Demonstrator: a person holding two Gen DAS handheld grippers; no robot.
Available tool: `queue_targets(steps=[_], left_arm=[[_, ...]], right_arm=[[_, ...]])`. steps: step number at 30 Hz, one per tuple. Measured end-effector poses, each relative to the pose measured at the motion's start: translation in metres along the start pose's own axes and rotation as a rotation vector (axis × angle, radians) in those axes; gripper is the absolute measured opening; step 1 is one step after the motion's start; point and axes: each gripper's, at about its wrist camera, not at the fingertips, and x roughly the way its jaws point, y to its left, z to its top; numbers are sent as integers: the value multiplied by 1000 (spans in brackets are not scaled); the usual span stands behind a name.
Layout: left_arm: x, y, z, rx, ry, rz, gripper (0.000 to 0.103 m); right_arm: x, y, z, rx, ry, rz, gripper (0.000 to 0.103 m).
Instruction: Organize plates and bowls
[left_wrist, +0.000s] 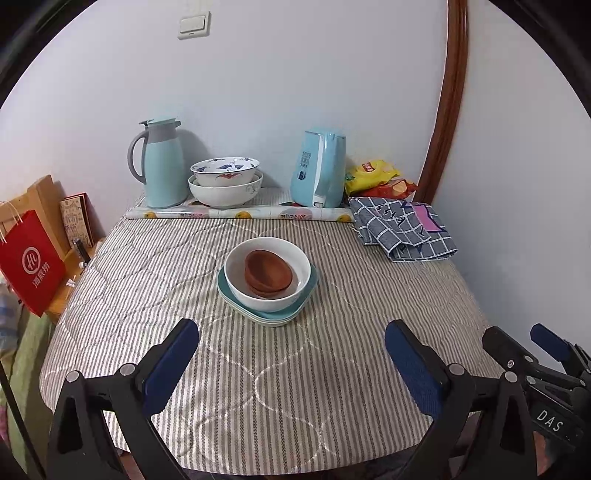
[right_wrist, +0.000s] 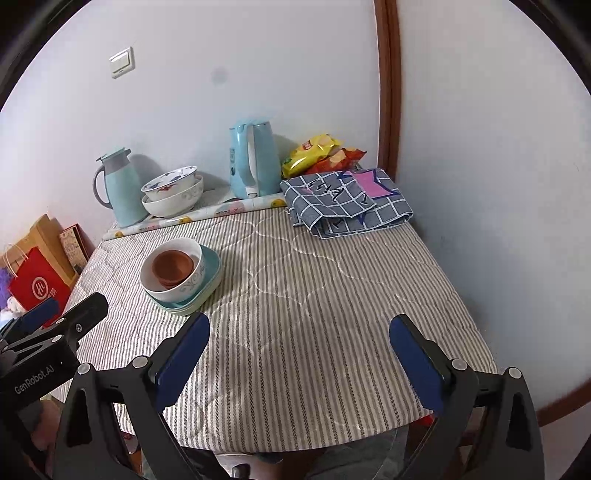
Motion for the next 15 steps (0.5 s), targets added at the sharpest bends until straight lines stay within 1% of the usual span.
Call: queue_targets(steps=[3,15], left_arm=[[-1,-2,-1,8,0,12,102],[-2,-2,-2,9,-2,11,102]], right_arm=[[-2,0,-1,1,-4,-1,97],[-5,2,-5,-3,-2,-4,97]])
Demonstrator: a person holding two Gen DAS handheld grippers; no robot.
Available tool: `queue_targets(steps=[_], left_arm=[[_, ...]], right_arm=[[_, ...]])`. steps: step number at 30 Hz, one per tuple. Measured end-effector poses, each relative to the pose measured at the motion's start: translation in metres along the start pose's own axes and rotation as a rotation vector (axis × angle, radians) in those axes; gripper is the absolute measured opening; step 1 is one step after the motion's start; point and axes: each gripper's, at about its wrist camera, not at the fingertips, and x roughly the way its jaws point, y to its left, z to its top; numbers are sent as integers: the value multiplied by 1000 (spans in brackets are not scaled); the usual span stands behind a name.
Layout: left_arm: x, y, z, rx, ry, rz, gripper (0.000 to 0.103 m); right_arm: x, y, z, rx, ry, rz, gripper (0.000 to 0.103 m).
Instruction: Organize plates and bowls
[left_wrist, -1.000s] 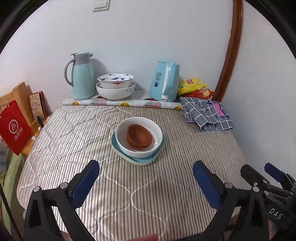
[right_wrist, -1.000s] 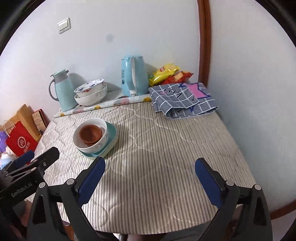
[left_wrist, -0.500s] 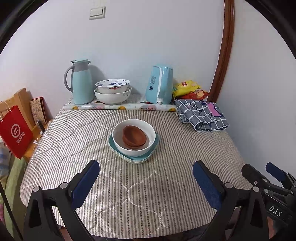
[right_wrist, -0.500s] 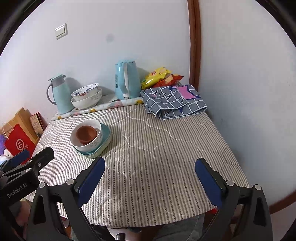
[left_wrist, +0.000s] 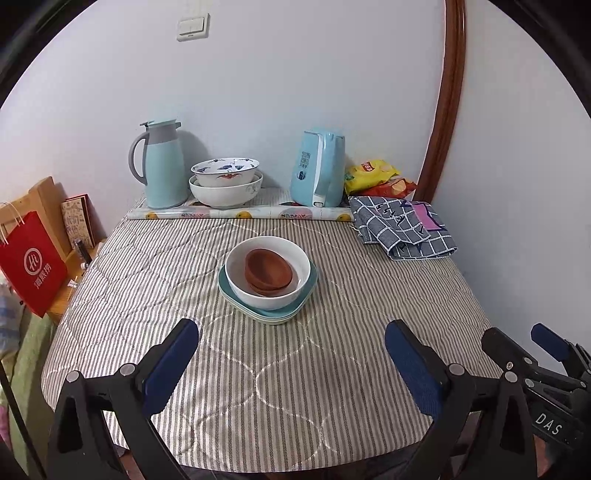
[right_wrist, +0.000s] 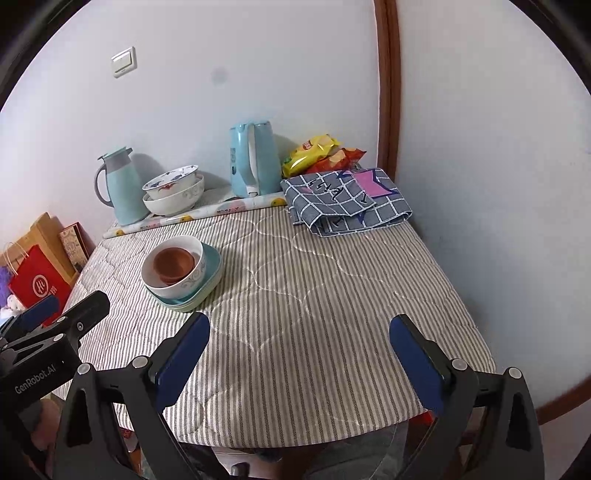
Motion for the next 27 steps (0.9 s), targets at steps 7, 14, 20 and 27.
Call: queue_targets(steps=[7,14,20,27], left_arm=[[-1,1,0,-7,-2,0,102],[-1,0,-1,-6,0,-5,102],[0,1,-1,-6,1,-5,102],[0,1,-2,-9,4,-3,102]], right_arm=[[-1,2,-1,-1,-2,5,97],[-1,3,-3,1,3,4,97],[0,3,-3,2,6,9,97],[1,3,-4,0,8,11,97]])
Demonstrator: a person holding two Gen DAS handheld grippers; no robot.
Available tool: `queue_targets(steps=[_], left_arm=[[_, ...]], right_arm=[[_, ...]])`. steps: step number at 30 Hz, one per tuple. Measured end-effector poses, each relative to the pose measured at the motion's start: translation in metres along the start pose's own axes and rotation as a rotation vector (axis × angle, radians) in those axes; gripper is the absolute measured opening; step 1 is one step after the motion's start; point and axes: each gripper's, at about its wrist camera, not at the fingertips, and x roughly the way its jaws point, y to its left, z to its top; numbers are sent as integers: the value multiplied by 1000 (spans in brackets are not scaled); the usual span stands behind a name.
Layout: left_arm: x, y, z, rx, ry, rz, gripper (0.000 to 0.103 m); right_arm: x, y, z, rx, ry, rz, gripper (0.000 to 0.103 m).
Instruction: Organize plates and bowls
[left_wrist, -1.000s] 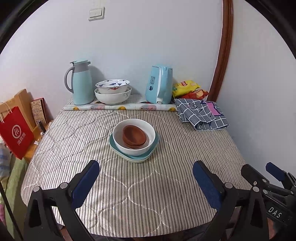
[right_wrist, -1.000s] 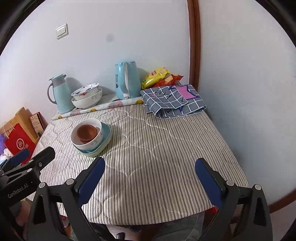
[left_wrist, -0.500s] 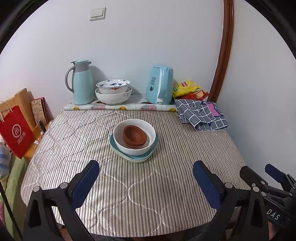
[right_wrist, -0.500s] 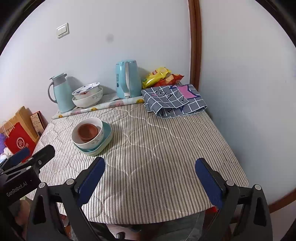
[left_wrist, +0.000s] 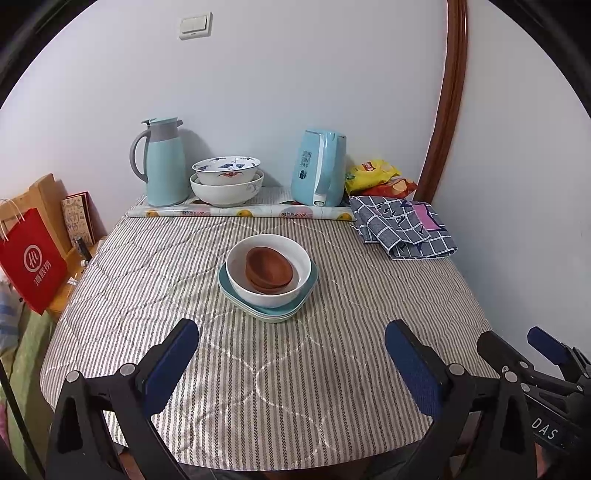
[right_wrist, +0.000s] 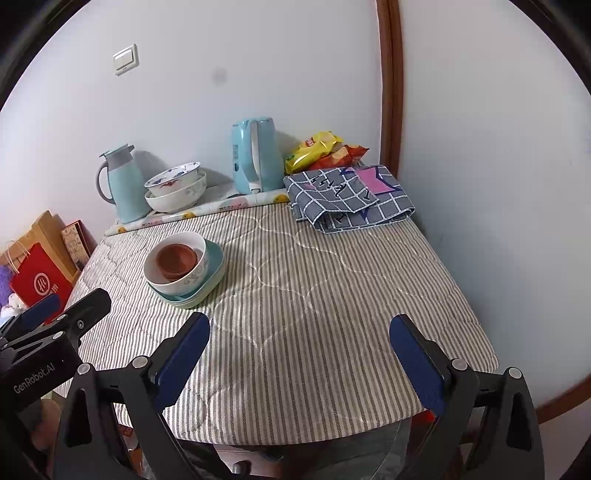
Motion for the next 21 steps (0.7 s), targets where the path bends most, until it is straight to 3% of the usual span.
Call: queue_targets(steps=[21], left_arm=[[0,-2,1,10,-2,-1,102]], right_arm=[[0,-1,1,0,-1,6,97]])
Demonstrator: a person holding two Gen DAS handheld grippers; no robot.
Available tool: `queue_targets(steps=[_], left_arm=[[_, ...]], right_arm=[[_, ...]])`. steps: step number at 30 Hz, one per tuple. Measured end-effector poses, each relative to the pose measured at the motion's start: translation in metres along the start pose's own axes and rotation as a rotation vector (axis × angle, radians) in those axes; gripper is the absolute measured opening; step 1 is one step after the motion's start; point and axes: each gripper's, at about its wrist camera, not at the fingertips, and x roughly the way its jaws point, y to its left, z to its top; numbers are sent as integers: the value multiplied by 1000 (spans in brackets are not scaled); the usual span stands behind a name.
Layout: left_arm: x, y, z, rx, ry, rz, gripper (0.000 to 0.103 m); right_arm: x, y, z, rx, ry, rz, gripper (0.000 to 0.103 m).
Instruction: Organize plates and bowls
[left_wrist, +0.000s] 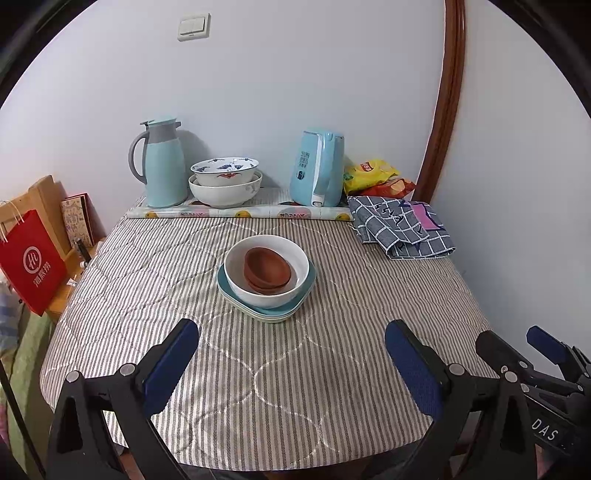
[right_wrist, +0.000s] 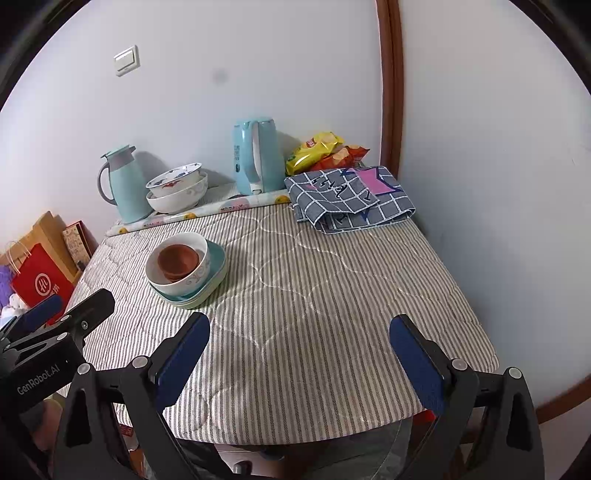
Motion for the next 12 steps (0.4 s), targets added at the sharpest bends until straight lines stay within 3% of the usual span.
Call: queue_targets(steps=[12], left_arm=[[1,0,1,-5,-5,4,102]], right_arm=[[0,1,1,-7,0,5,97]])
